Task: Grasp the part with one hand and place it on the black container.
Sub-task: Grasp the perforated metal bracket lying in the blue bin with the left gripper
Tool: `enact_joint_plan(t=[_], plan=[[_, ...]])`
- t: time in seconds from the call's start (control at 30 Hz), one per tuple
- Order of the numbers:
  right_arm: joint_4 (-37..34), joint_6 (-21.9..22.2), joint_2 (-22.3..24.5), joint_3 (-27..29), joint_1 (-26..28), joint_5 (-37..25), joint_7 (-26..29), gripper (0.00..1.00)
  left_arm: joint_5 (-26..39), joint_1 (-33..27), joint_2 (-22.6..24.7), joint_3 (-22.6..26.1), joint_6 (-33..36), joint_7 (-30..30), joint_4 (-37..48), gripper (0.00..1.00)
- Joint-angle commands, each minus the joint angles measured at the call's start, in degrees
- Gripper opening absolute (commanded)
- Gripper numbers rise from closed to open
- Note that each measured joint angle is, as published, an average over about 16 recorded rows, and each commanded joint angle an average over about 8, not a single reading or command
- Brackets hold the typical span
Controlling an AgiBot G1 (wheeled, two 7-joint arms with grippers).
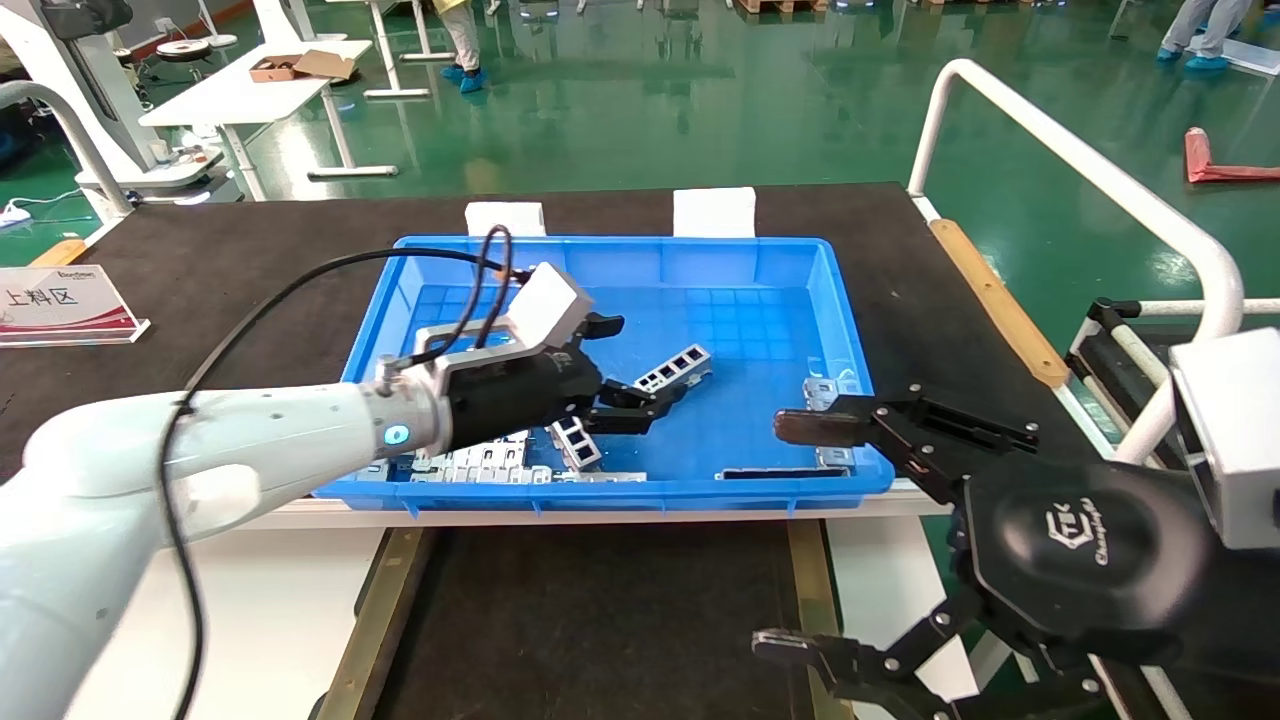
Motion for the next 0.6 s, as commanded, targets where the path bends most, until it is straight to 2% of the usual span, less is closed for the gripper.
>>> enact_joint_plan(t=[0.03,0.33,0.37,0.4,0.6], plan=[[0.0,0.0,0.0,0.0,0.0,0.0,0.0,1.00,0.5,-0.8,1.6,0.2,-1.4,1.1,2.9,1.00],[0.0,0.0,0.0,0.0,0.0,0.0,0.0,1.00,0.3,-2.6,5.2,0.5,-5.0,5.2,11.4,1.00],[0.0,0.0,0.0,0.0,0.0,0.0,0.0,0.93,0.1,-2.6,5.4,0.6,-5.5,5.4,11.9,0.99],[0.0,0.0,0.0,0.0,0.0,0.0,0.0,0.81,-0.1,-2.6,5.6,0.8,-5.9,5.6,12.3,0.92],[0.0,0.0,0.0,0.0,0.0,0.0,0.0,0.06,-1.6,-2.2,6.0,2.2,-7.9,6.3,13.3,0.17]])
